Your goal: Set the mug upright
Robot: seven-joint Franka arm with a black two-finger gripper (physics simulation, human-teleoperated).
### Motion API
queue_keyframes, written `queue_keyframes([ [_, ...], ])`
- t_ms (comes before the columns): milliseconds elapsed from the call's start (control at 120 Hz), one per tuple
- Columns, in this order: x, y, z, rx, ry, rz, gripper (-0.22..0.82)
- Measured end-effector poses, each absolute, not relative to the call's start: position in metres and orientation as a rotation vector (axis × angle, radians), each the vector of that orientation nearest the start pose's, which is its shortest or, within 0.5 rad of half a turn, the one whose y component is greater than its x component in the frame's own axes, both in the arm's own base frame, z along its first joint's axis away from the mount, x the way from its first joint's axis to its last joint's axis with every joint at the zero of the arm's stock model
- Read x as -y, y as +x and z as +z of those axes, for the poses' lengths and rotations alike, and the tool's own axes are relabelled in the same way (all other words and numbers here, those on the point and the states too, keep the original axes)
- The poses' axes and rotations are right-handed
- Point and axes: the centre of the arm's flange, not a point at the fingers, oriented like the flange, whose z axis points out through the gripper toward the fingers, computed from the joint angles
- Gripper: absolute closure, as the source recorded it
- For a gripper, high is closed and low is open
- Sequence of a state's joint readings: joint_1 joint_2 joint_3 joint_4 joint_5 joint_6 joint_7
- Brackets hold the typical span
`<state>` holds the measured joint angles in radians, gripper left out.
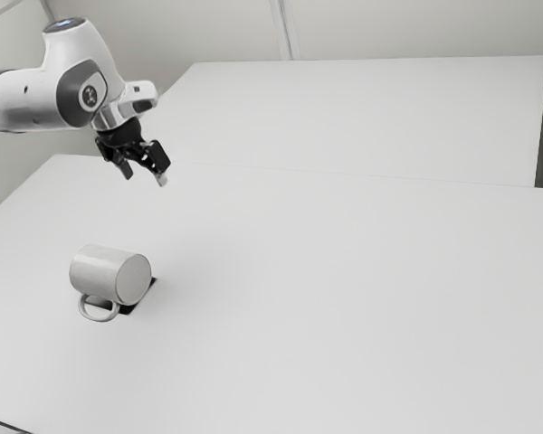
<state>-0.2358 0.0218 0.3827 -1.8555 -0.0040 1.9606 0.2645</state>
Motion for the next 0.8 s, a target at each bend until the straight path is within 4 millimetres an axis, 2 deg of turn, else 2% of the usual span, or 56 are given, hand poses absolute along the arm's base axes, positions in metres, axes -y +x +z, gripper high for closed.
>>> queue_keyframes([
  [167, -0.112, 0.550, 0.505, -0.132, -3.146, -0.146, 0.00],
  [367, -0.160, 0.542, 0.478, -0.085, -3.296, -0.121, 0.00],
  [467, -0.191, 0.532, 0.466, -0.088, -3.331, -0.092, 0.00],
  [642, -0.271, 0.501, 0.444, -0.014, -3.360, -0.031, 0.00],
  [708, -0.286, 0.496, 0.436, -0.034, -3.368, -0.001, 0.00],
  [800, -0.295, 0.493, 0.426, -0.094, -3.387, 0.036, 0.00],
])
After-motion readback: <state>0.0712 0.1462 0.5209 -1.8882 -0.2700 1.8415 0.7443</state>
